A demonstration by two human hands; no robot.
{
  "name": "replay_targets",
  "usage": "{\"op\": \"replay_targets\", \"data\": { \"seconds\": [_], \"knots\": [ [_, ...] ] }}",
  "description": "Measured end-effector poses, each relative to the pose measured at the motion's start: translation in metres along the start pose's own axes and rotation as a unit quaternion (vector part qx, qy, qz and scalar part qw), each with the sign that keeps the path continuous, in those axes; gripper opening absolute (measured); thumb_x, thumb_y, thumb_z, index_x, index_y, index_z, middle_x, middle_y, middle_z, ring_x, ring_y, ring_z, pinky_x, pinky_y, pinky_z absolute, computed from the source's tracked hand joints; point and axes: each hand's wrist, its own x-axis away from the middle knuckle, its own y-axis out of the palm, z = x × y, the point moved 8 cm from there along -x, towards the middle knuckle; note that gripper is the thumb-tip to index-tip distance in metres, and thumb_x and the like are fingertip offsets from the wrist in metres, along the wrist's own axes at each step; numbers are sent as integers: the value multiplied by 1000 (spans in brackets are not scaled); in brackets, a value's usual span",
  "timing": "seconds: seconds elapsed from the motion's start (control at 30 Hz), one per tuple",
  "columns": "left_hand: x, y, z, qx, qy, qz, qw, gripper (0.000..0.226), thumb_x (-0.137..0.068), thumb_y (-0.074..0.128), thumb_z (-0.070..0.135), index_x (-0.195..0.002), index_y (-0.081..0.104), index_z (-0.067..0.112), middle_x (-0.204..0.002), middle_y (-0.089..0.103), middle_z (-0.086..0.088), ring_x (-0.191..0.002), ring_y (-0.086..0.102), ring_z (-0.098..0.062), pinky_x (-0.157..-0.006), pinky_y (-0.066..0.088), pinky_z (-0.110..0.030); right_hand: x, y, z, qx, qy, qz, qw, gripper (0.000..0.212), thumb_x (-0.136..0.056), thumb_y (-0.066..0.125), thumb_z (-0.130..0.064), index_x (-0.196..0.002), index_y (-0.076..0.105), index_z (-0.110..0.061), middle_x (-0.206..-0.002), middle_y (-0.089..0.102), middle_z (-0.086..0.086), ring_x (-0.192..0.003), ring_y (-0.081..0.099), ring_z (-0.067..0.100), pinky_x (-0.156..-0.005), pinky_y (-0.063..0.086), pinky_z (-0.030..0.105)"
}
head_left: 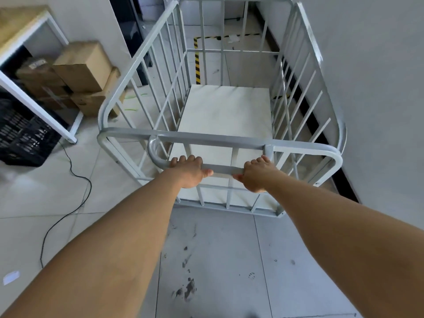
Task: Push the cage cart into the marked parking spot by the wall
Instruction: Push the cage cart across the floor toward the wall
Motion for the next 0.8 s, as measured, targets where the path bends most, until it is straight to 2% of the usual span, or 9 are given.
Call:
{"op": "replay_targets", "data": {
  "seconds": [0.4, 0.8],
  "knots": [
    [-77, -62, -68, -73, 16, 21, 997, 61, -98, 23, 57, -139, 36, 14, -145, 39, -11, -135, 32, -30, -111, 24, -46, -83, -64, -37, -46, 6, 19, 999, 71, -98, 19, -56, -140, 38, -2, -144, 42, 19, -142, 27, 33, -122, 5, 44],
    [-176, -126, -73, -103, 49, -4, 993, 63, -98, 23, 57, -140, 34, 12, -146, 37, -12, -138, 28, -33, -110, 22, -48, -177, -114, -5, -46, 43, 15, 998, 66, -99, 22, -54, -137, 40, -3, -140, 45, 19, -141, 29, 34, -123, 2, 45]
  ]
}}
